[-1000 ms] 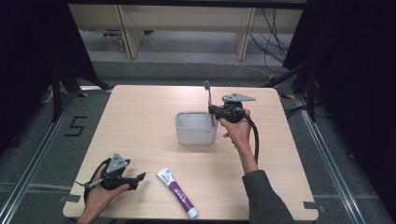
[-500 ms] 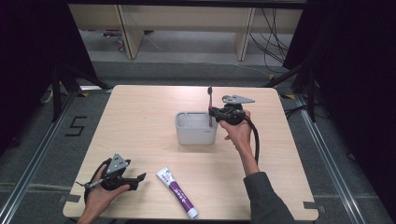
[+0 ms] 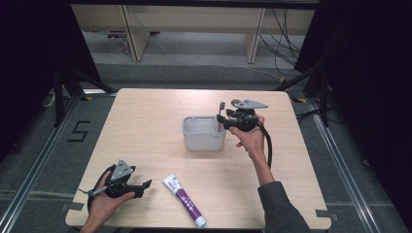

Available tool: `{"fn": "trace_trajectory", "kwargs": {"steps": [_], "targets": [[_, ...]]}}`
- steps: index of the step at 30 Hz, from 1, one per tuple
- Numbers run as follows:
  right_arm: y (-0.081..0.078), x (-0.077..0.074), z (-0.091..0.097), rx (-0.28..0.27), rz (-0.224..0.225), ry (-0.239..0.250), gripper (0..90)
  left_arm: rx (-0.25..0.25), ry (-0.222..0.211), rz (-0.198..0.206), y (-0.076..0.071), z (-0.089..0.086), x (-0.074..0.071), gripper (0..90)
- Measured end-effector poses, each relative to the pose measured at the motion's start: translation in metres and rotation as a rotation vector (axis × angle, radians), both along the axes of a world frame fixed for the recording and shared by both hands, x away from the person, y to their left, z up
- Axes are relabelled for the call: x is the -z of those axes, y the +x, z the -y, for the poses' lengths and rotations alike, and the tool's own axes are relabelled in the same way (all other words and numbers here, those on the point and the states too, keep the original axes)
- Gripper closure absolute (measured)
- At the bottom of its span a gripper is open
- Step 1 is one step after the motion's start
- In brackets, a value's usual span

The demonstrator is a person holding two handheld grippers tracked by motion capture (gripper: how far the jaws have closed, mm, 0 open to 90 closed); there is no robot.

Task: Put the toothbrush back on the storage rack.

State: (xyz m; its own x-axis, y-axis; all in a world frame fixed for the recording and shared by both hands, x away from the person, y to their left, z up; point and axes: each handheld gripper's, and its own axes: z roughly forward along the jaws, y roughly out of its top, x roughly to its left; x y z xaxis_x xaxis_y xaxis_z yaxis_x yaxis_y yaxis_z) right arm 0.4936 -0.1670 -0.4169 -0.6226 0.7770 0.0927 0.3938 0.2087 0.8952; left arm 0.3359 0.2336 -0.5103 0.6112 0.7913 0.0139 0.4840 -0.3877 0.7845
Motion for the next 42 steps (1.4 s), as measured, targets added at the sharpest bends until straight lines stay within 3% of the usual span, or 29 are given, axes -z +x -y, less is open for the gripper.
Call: {"fn": "trace_trajectory", "kwargs": {"steps": [2, 4, 8, 9, 12, 13, 14, 15, 17, 19, 22, 24, 27, 29, 30, 31, 32, 35, 38, 40, 41, 42], "targets": [[-0.001, -0.002, 0.005, 0.005, 0.041, -0.019, 43.6, -0.001, 0.0, -0.001, 0.0, -0.001, 0.0, 18.1], [-0.005, -0.004, 0.008, 0.016, 0.019, 0.013, 41.1, -0.006, -0.002, 0.0, 0.0, -0.001, 0.0, 18.1], [-0.01, -0.009, 0.015, 0.017, 0.045, -0.004, 38.8, 0.0, 0.002, -0.001, 0.0, -0.001, 0.0, 18.1], [-0.013, -0.01, 0.016, 0.016, 0.015, 0.01, 38.3, -0.001, 0.002, 0.001, 0.0, 0.0, 0.0, 18.1], [-0.017, -0.011, 0.02, 0.006, 0.044, -0.003, 37.2, 0.0, -0.001, 0.001, 0.0, 0.0, 0.0, 18.1], [-0.019, -0.011, 0.021, 0.009, 0.029, 0.008, 36.9, 0.003, 0.004, 0.0, 0.0, -0.001, 0.0, 18.1], [-0.02, -0.011, 0.023, 0.018, 0.054, -0.01, 36.4, -0.002, 0.0, -0.001, 0.0, -0.001, 0.0, 18.1], [-0.024, -0.012, 0.023, 0.022, 0.01, 0.014, 36.2, -0.004, 0.0, 0.0, 0.0, 0.0, 0.0, 18.1], [-0.027, -0.01, 0.026, 0.014, 0.043, 0.011, 36.1, -0.001, 0.003, 0.0, 0.0, -0.001, 0.0, 18.1], [-0.032, -0.009, 0.029, 0.008, 0.041, 0.005, 35.1, -0.002, 0.002, -0.001, 0.0, -0.001, 0.0, 18.1], [-0.039, -0.004, 0.031, 0.012, 0.009, 0.004, 32.6, -0.006, 0.004, 0.001, 0.0, 0.0, 0.0, 18.1], [-0.041, -0.001, 0.035, -0.023, 0.02, -0.013, 32.1, 0.002, 0.005, 0.003, -0.001, 0.0, -0.001, 18.1], [-0.044, 0.0, 0.039, -0.014, 0.021, -0.027, 31.4, 0.001, 0.001, 0.004, 0.0, 0.0, -0.002, 18.1], [-0.046, 0.0, 0.039, -0.001, 0.011, -0.015, 31.1, -0.001, -0.004, 0.005, -0.001, 0.0, -0.001, 18.1], [-0.046, 0.0, 0.041, -0.019, 0.005, -0.015, 30.7, 0.005, 0.001, 0.003, -0.001, 0.0, -0.001, 18.1], [-0.049, 0.0, 0.04, -0.002, -0.019, -0.004, 30.6, 0.0, -0.004, 0.006, -0.001, 0.0, -0.001, 18.1], [-0.049, 0.001, 0.041, -0.012, -0.007, -0.013, 30.2, 0.005, -0.001, 0.008, -0.001, 0.0, -0.002, 18.1], [-0.054, 0.005, 0.042, -0.003, -0.03, -0.016, 30.1, 0.0, -0.013, 0.012, -0.001, 0.001, -0.002, 18.1], [-0.055, 0.008, 0.047, -0.002, -0.025, -0.035, 30.1, 0.005, 0.002, 0.012, -0.001, 0.0, -0.002, 18.1], [-0.058, 0.01, 0.048, 0.01, -0.048, -0.019, 30.2, 0.006, 0.003, 0.014, -0.001, 0.0, -0.002, 18.1], [-0.058, 0.01, 0.051, 0.004, -0.024, -0.051, 30.2, 0.005, 0.003, 0.014, -0.001, 0.0, -0.002, 18.1], [-0.06, 0.011, 0.051, 0.005, -0.047, -0.047, 30.2, 0.004, 0.002, 0.014, -0.001, 0.0, -0.002, 18.1]]}}
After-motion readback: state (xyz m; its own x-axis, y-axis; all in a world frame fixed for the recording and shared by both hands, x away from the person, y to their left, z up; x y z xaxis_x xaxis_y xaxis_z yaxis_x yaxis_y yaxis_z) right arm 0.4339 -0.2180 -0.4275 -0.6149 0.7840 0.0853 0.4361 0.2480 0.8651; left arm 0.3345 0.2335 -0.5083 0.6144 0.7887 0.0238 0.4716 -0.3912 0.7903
